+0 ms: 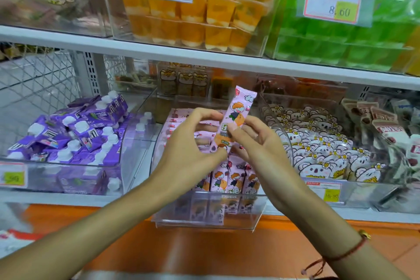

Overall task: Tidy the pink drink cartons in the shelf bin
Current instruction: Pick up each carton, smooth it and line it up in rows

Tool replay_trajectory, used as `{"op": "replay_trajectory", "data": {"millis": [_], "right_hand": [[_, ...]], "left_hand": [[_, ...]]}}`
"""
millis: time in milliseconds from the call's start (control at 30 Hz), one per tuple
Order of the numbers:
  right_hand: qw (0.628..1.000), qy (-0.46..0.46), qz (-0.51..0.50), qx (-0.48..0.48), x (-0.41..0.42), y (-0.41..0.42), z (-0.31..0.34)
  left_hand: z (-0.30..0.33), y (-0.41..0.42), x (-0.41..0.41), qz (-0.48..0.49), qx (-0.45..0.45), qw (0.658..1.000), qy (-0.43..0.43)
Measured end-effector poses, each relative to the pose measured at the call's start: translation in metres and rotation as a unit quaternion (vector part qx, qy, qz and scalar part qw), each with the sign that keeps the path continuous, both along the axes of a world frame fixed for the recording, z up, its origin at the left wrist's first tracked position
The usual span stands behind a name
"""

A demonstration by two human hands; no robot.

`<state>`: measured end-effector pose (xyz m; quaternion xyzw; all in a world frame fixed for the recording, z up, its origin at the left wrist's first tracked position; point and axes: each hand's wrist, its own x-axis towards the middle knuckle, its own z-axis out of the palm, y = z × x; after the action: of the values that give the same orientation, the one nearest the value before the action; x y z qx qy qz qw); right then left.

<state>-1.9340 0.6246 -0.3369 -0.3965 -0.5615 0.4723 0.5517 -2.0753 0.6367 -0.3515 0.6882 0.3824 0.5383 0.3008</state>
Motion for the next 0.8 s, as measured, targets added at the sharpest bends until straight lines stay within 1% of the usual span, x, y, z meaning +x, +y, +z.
{"op": "replay_trajectory", "data": {"millis": [100,200,267,333,433,467,533,600,667,733,800], "right_hand": [[0.999,-0.016,-0.028,0.024,-0.002,-0.001,-0.003],[0.999,-0.007,-0.042,0.032,-0.003,-0.003,-0.006],[0.999,0.006,-0.032,0.024,0.0,-0.003,-0.006],[1.0,-0.002,-0.013,0.022,0.007,-0.001,-0.004],[0.998,-0.034,-0.001,0.043,0.012,-0.004,0.0],[0.997,-0.045,-0.006,0.061,0.011,-0.005,-0.001],[0.993,-0.051,-0.04,0.094,0.007,-0.008,-0.001],[0.989,-0.04,-0.081,0.116,0.005,-0.008,-0.003],[0.987,-0.029,-0.097,0.125,0.006,-0.008,-0.003],[0.987,-0.029,-0.102,0.119,0.007,-0.009,-0.003],[0.989,-0.047,-0.092,0.102,0.01,-0.008,-0.002]], "left_hand": [[-0.005,0.0,0.001,0.018,0.016,1.0,0.013],[-0.006,0.0,0.003,0.033,0.023,0.999,0.013],[-0.005,-0.001,0.005,0.036,0.034,0.999,0.008],[-0.004,0.0,0.004,0.015,0.034,0.999,0.002],[-0.002,0.002,0.002,-0.036,0.034,0.998,0.042],[-0.003,0.003,0.003,-0.038,0.047,0.996,0.061],[-0.005,0.003,0.003,-0.01,0.084,0.993,0.077],[-0.006,0.001,0.006,0.021,0.104,0.993,0.06],[-0.007,0.001,0.009,0.031,0.105,0.993,0.045],[-0.007,0.0,0.01,0.038,0.094,0.994,0.037],[-0.003,0.001,0.008,0.019,0.064,0.998,0.013]]}}
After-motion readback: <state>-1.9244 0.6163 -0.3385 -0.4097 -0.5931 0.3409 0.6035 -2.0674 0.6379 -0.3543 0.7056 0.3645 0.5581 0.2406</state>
